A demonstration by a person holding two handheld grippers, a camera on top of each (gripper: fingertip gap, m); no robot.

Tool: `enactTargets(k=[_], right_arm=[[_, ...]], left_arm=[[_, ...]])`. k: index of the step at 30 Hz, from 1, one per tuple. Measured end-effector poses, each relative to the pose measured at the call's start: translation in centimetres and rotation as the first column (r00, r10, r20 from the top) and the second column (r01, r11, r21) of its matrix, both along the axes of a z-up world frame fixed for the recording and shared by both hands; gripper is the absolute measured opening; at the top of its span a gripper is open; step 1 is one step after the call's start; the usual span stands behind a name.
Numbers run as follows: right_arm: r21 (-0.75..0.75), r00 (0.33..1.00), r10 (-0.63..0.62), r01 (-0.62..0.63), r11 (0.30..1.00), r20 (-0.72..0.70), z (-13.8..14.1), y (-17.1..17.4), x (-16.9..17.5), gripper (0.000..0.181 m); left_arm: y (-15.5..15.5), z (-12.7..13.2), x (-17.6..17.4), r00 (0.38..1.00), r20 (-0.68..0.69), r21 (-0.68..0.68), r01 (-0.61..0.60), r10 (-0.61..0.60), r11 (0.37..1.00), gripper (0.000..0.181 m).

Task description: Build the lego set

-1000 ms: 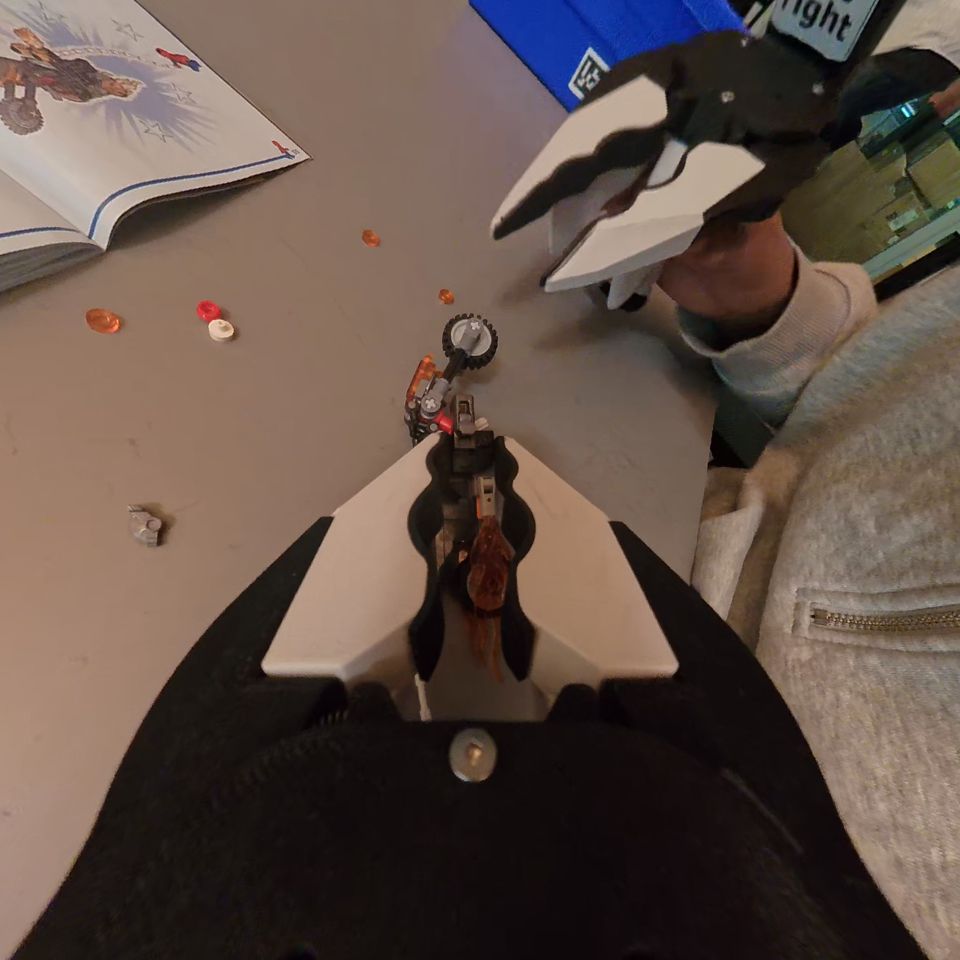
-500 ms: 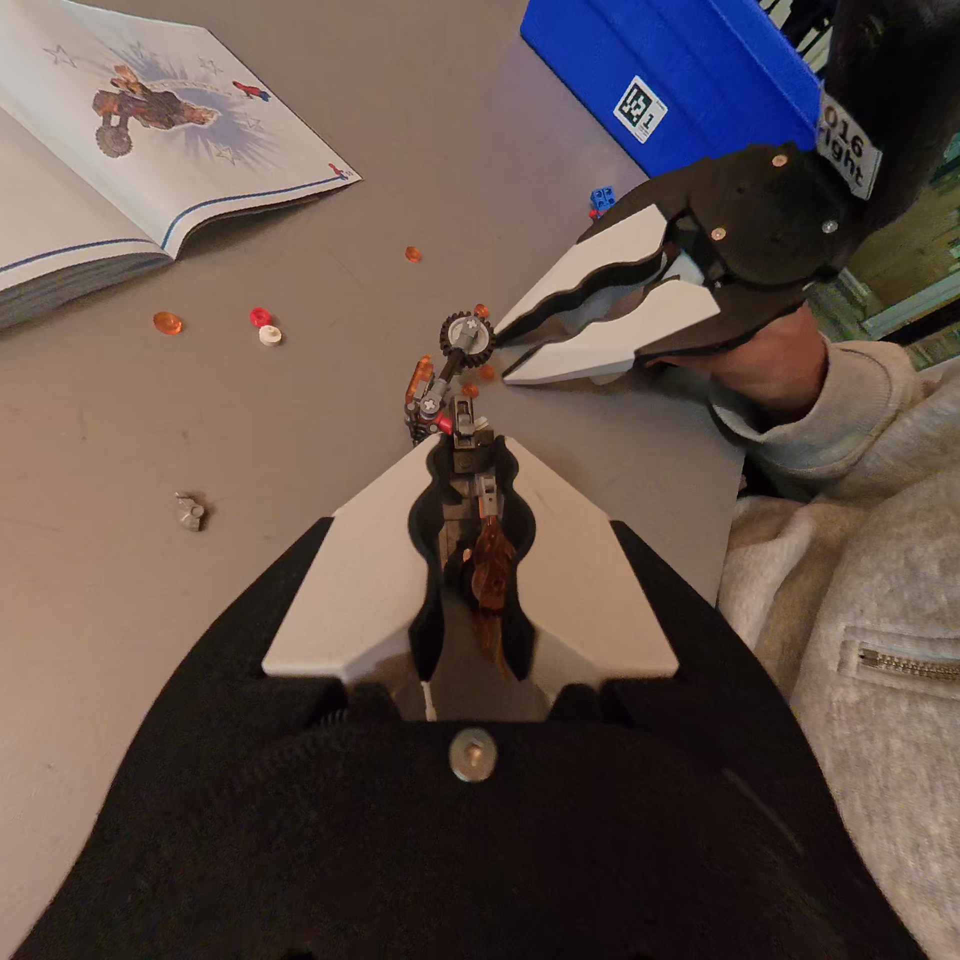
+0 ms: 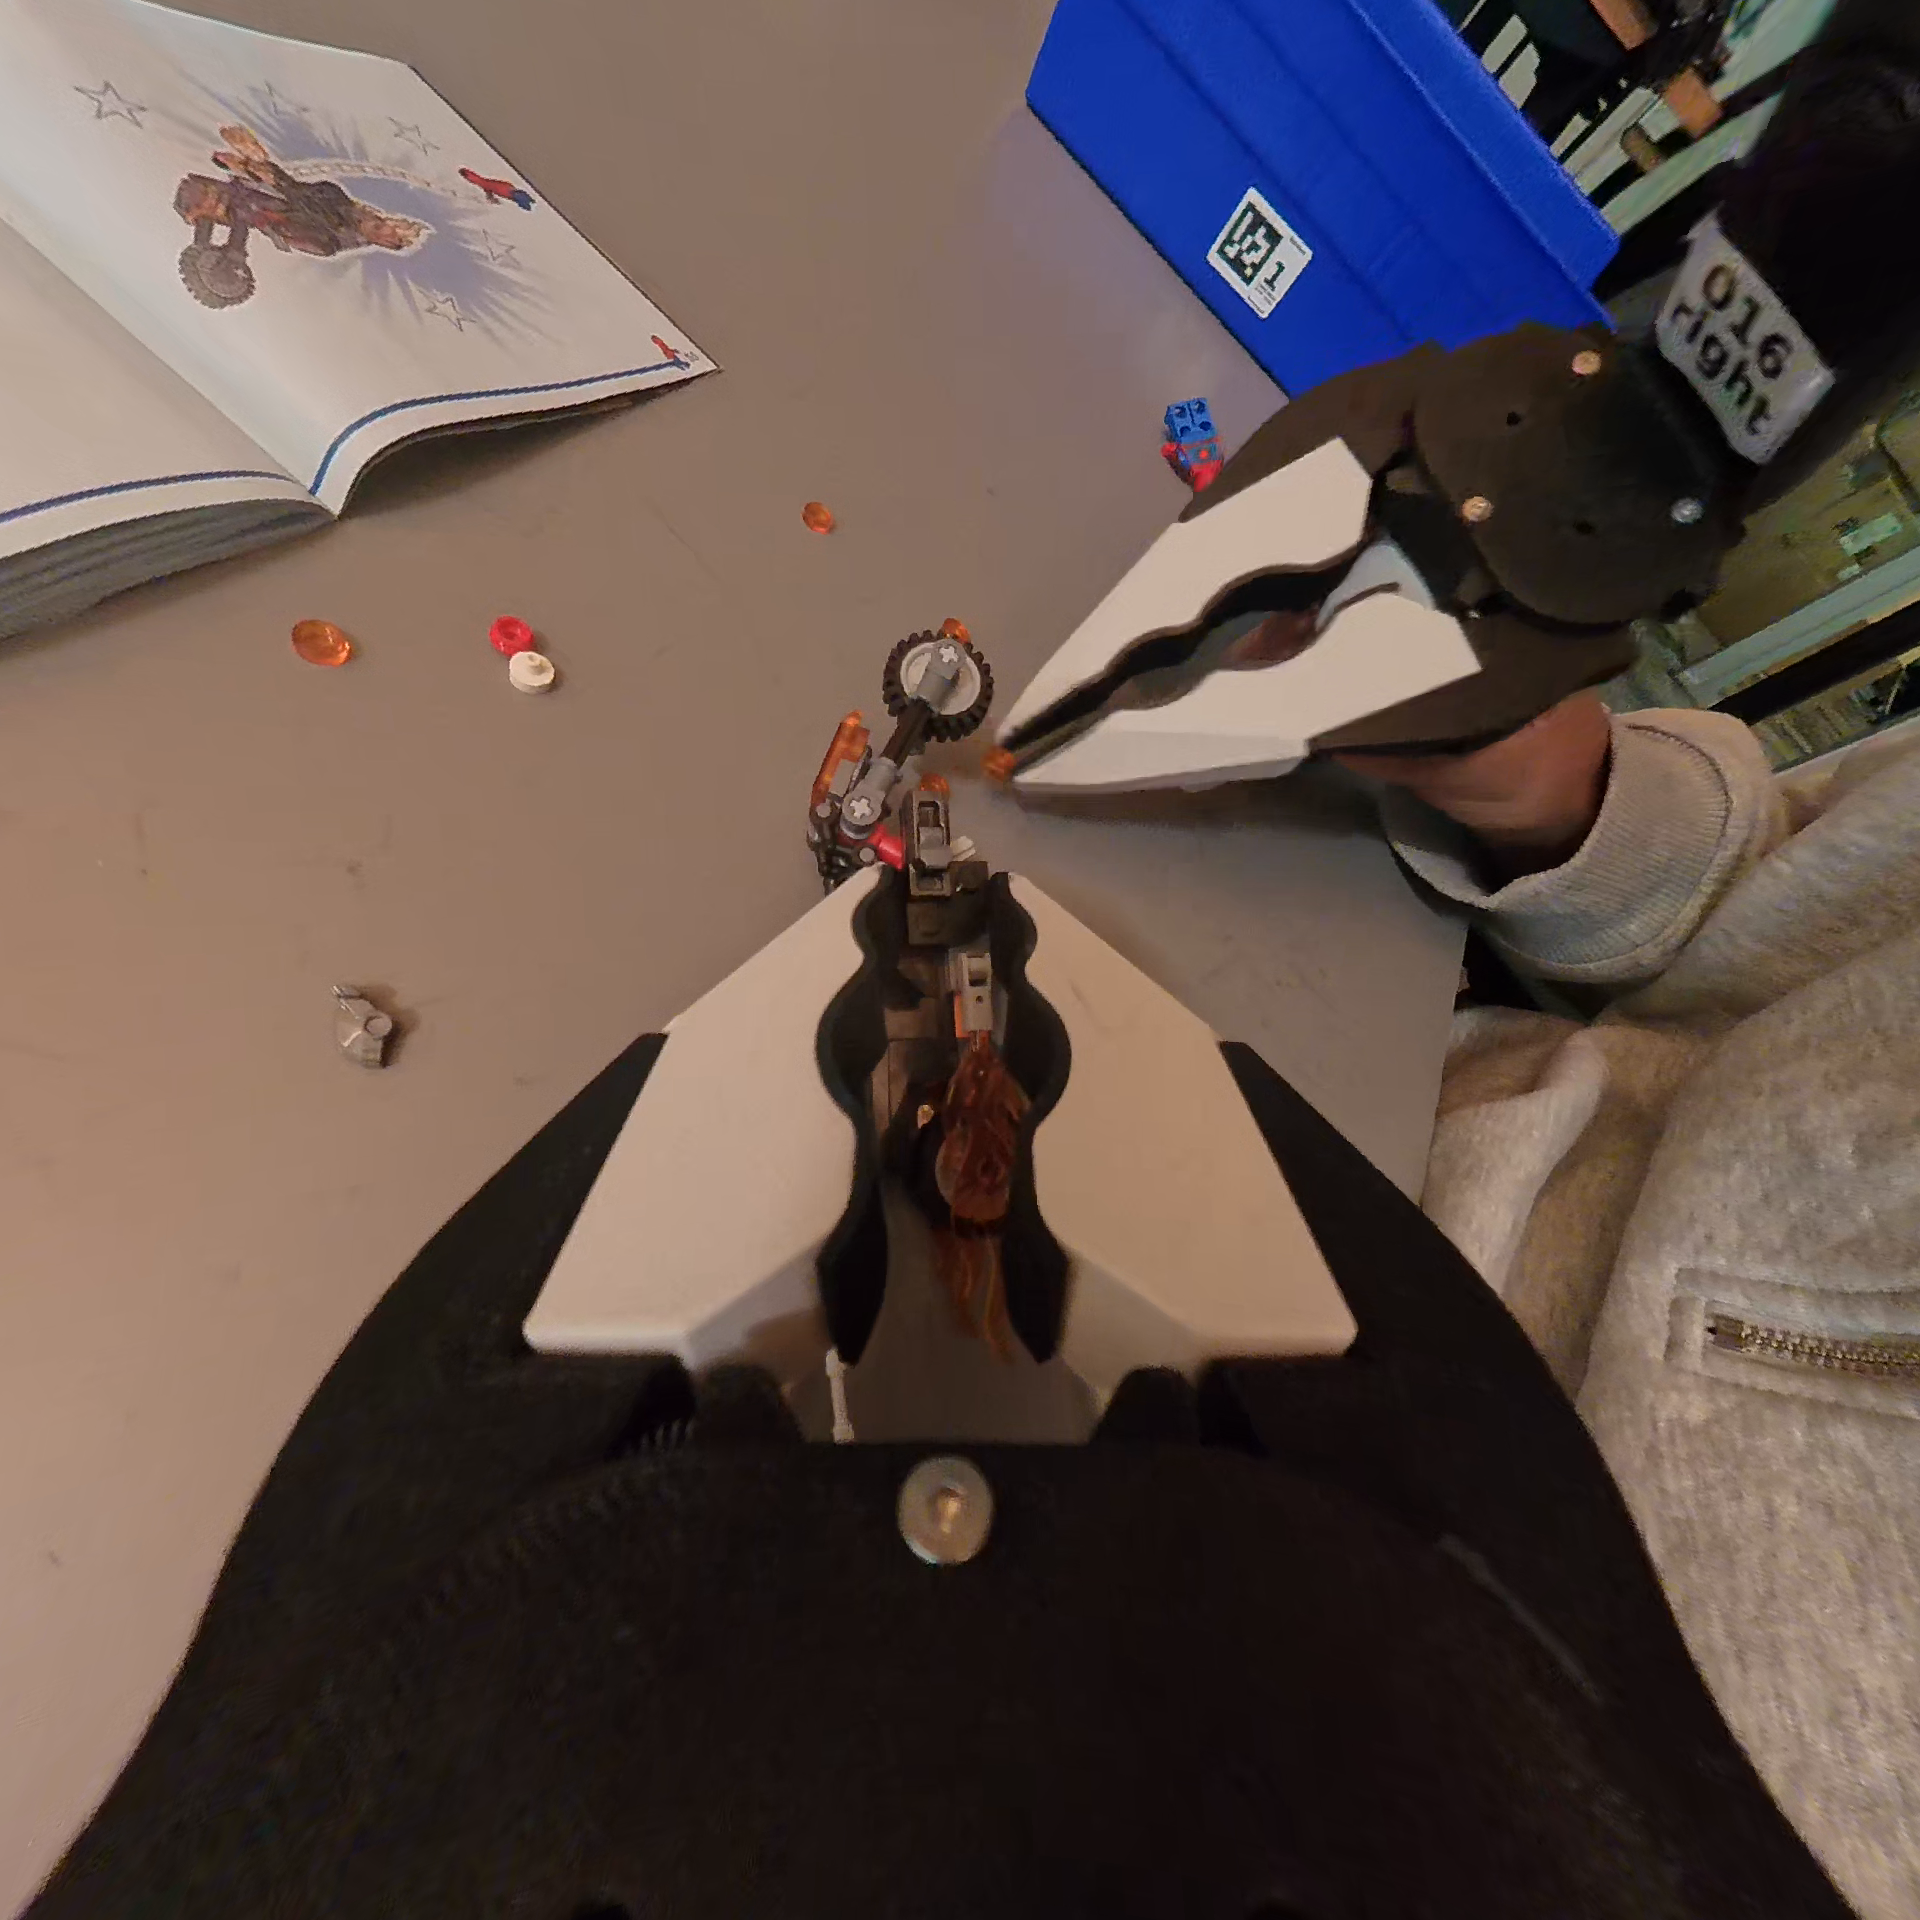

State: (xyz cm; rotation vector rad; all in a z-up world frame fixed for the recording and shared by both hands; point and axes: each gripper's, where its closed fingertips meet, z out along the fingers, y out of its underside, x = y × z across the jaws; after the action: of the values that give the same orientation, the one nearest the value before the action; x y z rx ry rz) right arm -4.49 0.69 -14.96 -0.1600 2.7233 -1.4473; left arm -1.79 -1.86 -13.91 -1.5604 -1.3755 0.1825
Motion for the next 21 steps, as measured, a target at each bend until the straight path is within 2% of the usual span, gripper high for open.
enactTargets(k=[4, 7, 11, 14, 17, 21], right_arm=[[-0.152, 0.998, 0.066, -0.069, 0.986, -0.026, 2.4, -1.2, 1.7, 0.000], [-0.074, 0.997, 0.022, -0.027, 0.997, -0.074, 1.1, -1.4, 0.7, 0.000], [-0.055, 0.995, -0.017, 0.012, 0.998, -0.100, 0.8, -0.2, -0.5, 0.000], [0.004, 0.997, -0.046, 0.047, 0.999, -0.068, -0.2, 0.9, -1.6, 0.006], [0.062, 0.999, -0.048, 0.049, 0.997, -0.026, -1.1, 1.0, -1.7, 0.012], [0.090, 0.999, -0.013, 0.017, 0.996, -0.048, -1.6, 0.1, -1.0, 0.012]], left_arm=[[0.0, 0.0, 0.0, 1.000, -0.001, 0.016, 0.004, -0.004, 1.000, 0.015], [-0.1, 0.0, 0.0, 1.000, 0.001, 0.024, 0.003, -0.003, 1.000, 0.015], [-0.1, 0.0, 0.0, 1.000, -0.009, 0.024, 0.003, -0.003, 1.000, 0.015], [-0.2, 0.1, -0.2, 1.000, -0.026, 0.027, -0.008, 0.009, 1.000, 0.015], [-0.3, 0.1, -0.3, 0.999, -0.031, 0.038, -0.011, 0.013, 0.999, 0.015], [-0.3, 0.1, -0.4, 0.999, -0.041, 0.028, -0.013, 0.015, 1.000, 0.015]])
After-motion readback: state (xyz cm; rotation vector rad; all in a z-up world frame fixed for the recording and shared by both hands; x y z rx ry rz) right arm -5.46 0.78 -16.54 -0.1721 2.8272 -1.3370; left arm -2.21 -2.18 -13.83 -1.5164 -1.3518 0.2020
